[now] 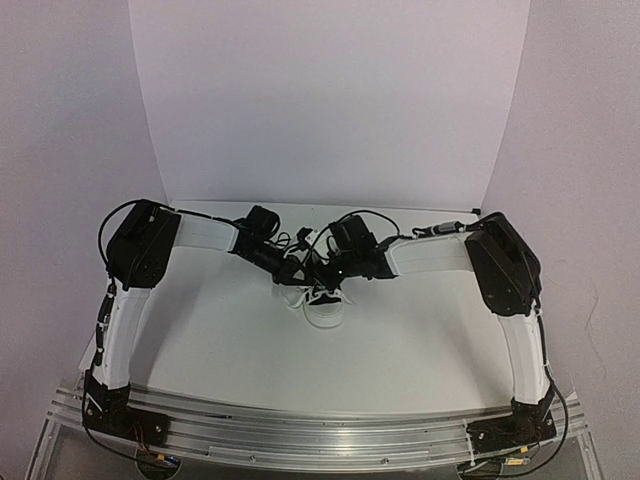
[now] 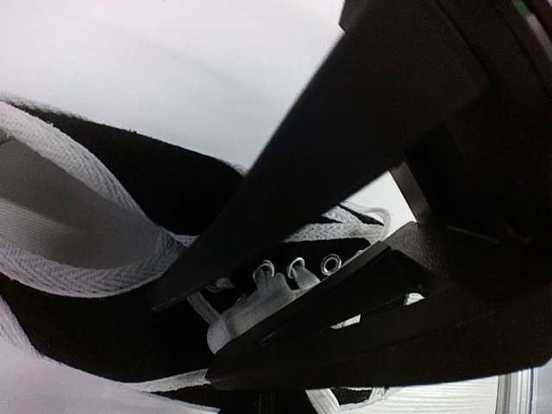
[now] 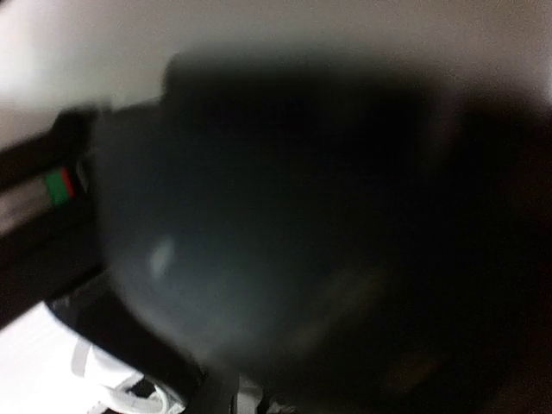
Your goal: Tie the shoes
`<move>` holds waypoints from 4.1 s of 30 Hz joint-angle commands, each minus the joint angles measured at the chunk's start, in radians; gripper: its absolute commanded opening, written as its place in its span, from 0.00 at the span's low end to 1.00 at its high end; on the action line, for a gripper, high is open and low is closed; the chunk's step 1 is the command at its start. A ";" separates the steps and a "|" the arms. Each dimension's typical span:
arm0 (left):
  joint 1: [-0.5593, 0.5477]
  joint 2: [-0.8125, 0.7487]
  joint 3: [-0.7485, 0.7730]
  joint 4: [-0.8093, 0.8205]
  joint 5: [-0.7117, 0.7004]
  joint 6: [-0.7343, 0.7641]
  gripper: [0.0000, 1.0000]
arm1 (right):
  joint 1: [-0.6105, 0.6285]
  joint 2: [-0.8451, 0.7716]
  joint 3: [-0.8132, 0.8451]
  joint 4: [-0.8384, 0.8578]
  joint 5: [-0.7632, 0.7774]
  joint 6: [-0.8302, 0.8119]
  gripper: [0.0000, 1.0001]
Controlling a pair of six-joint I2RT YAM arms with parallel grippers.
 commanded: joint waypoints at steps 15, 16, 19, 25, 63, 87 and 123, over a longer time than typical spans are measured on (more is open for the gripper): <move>-0.014 -0.022 0.026 0.037 -0.009 0.054 0.00 | 0.026 0.067 -0.034 -0.221 0.080 0.113 0.00; -0.015 -0.023 0.028 0.031 -0.012 0.062 0.00 | 0.026 0.058 -0.029 -0.220 0.068 0.125 0.00; -0.017 -0.028 0.035 -0.004 -0.020 0.091 0.06 | 0.024 0.031 0.009 -0.215 0.032 0.173 0.00; -0.015 -0.073 0.039 -0.082 -0.047 0.195 0.26 | -0.017 -0.043 -0.004 -0.076 -0.053 0.374 0.00; 0.047 -0.093 0.187 -0.135 0.033 0.023 0.42 | -0.039 -0.118 -0.185 -0.004 -0.083 0.465 0.00; 0.123 -0.049 0.087 -0.111 -0.103 -0.377 0.55 | 0.010 -0.116 -0.135 -0.120 -0.036 0.370 0.01; 0.072 -0.080 0.101 -0.088 0.021 -0.242 0.52 | 0.022 -0.154 -0.028 -0.026 0.056 0.715 0.43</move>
